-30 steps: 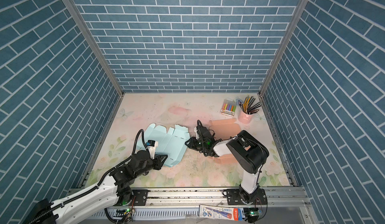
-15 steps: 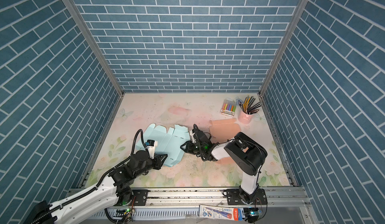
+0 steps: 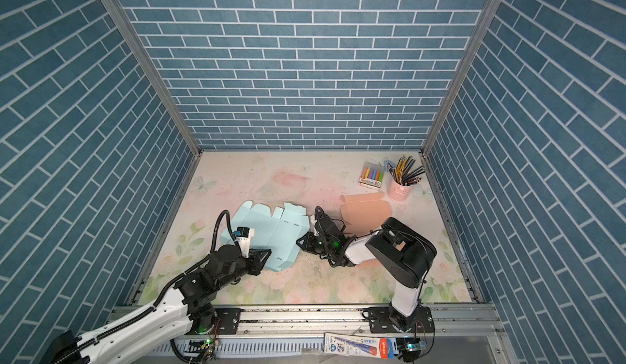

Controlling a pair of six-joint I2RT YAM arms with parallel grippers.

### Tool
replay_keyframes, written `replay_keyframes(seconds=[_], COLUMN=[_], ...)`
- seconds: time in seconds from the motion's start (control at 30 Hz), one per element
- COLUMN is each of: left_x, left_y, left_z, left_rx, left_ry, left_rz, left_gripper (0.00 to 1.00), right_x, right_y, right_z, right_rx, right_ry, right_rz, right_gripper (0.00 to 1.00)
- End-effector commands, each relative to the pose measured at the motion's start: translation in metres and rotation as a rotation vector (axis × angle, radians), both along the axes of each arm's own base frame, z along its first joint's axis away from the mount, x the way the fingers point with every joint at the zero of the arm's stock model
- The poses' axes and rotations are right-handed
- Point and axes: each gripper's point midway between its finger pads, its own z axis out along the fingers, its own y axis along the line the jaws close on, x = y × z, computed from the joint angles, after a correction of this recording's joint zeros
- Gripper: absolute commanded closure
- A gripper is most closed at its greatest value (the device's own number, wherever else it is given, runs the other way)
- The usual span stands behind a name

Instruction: Fold the paper box

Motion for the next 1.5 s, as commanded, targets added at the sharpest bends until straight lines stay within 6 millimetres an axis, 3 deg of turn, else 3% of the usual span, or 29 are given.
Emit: replay_keyframes(seconds=[0.0,0.37,0.57,0.73,0.9,1.07,1.47], left_x=[0.004,0.006,0.007,0.008,0.010,0.012,0.014], left_y=[0.003,0.005,0.004,0.002,0.000,-0.002,-0.004], left_z=[0.005,0.007,0.006,0.008,0.009,0.012,0.012], left_rx=[0.002,-0.001,-0.001,0.008,0.011,0.015,0.007], left_ry=[-0.016,-0.023,-0.022,-0.023,-0.022,-0.025,-0.026], left_rz=[0.024,0.031,0.030,0.024,0.020,0.018,0.014], left_gripper=[0.74,0.74,0.74,0.74,0.74,0.74,0.74], right_x=[0.003,0.005,0.007,0.019,0.033,0.035,0.015], right_y=[-0.007,-0.031,-0.047,-0.051,-0.048,-0.048,-0.044], right_z=[0.005,0.018,0.018,0.012,0.020,0.028,0.032], right_rx=[-0.036,-0.275,-0.423,-0.455,-0.403,-0.296,-0.067], right_ry=[-0.011,-0.056,-0.067,-0.071,-0.099,-0.096,-0.044], right_rz=[0.005,0.246,0.386,0.405,0.350,0.243,0.146], right_gripper=[0.83,0.88,0.88,0.86,0.74,0.60,0.61])
